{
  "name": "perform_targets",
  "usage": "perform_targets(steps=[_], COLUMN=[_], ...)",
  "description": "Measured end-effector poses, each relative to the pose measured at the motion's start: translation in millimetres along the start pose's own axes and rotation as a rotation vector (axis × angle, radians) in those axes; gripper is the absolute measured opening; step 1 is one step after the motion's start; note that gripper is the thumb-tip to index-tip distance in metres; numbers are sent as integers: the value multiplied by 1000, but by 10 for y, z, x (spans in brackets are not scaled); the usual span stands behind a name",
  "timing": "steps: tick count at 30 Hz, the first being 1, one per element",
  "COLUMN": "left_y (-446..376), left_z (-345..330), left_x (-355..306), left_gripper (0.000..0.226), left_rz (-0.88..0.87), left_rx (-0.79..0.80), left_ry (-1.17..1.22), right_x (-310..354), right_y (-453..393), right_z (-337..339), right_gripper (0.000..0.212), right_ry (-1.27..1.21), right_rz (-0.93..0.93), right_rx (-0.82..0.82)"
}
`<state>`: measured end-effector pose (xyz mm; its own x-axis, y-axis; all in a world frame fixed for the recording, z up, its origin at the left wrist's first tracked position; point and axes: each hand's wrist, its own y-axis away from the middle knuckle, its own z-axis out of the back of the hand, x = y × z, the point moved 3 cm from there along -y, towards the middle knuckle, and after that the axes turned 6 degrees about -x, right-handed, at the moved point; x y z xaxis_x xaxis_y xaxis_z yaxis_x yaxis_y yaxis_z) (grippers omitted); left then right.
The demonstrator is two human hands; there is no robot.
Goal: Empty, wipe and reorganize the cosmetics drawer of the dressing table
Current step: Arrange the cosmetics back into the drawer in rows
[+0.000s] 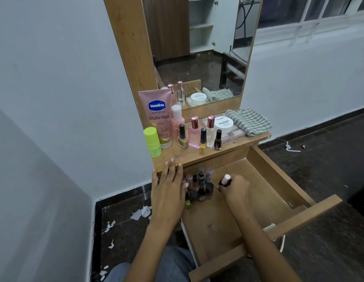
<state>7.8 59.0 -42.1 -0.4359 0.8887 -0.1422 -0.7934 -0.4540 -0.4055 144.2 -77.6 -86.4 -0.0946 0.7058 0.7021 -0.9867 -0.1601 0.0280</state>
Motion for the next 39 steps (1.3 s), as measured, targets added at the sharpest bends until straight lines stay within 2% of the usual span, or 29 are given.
perform_targets(steps=[2, 6, 15, 25, 33, 37, 39], left_y=[15, 24, 21, 29, 35, 38, 40], left_z=[7, -1, 59, 60, 89, 119, 126], left_x=[-2, 13, 21, 2, -6, -17, -19], left_gripper=[55, 55, 56, 59, 63, 63, 64], left_rz=[-4, -10, 0, 19, 38, 39, 37], left_rx=[5, 35, 83, 117, 117, 126, 127], left_ry=[-2, -6, -13, -10, 33, 48, 49], right_x=[-6, -17, -49, -49, 5, 26, 21], right_y=[-32, -70, -83, -45, 44, 79, 58], right_z=[-44, -159, -202, -189, -113, -54, -21], right_gripper=[24, 8, 11, 15, 19, 33, 29], right_ry=[69, 132, 176, 234, 190, 109, 90], right_rz=[-18, -21, 13, 87, 148, 229, 216], right_rx=[21, 101, 244, 211, 161, 160, 164])
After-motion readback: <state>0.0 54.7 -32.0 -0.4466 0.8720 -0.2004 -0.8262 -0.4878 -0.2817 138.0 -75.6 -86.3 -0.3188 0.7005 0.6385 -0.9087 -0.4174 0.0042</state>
